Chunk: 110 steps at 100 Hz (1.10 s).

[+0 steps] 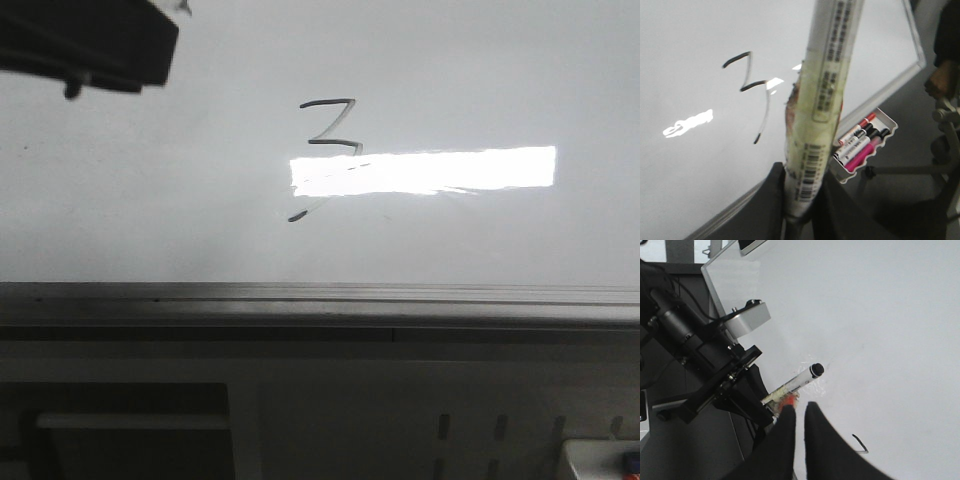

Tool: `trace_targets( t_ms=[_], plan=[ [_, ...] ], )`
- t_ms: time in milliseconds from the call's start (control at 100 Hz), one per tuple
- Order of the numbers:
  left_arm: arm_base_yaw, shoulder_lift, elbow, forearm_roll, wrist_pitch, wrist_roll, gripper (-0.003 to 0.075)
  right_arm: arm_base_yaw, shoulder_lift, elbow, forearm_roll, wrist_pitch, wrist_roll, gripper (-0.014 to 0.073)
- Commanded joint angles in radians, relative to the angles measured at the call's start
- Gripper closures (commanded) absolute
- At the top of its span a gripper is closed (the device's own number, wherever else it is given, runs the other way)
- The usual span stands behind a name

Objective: Write number 3 on whiteboard

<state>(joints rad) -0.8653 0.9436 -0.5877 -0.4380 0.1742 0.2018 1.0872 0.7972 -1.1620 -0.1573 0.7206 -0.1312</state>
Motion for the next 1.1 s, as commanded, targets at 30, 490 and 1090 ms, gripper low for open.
trace_targets(
  t_ms=[30,490,1090],
  plan=[
    [0.001,0.078,0.008,-0.031,-0.242,-0.062,0.0741,-0.037,-0.066,0.027,-0.020,-0.060,0.046,0.0638],
    [0.001,0.361,0.007,-0.258,-0.605,-0.062,0.0741,-0.055,-0.127,0.165,-0.026,-0.046,0.115,0.0638],
    [0.001,0.413,0.007,-0.258,-0.671,-0.062,0.0741,-0.055,-0.125,0.197,-0.048,-0.061,0.115,0.0638]
  ],
)
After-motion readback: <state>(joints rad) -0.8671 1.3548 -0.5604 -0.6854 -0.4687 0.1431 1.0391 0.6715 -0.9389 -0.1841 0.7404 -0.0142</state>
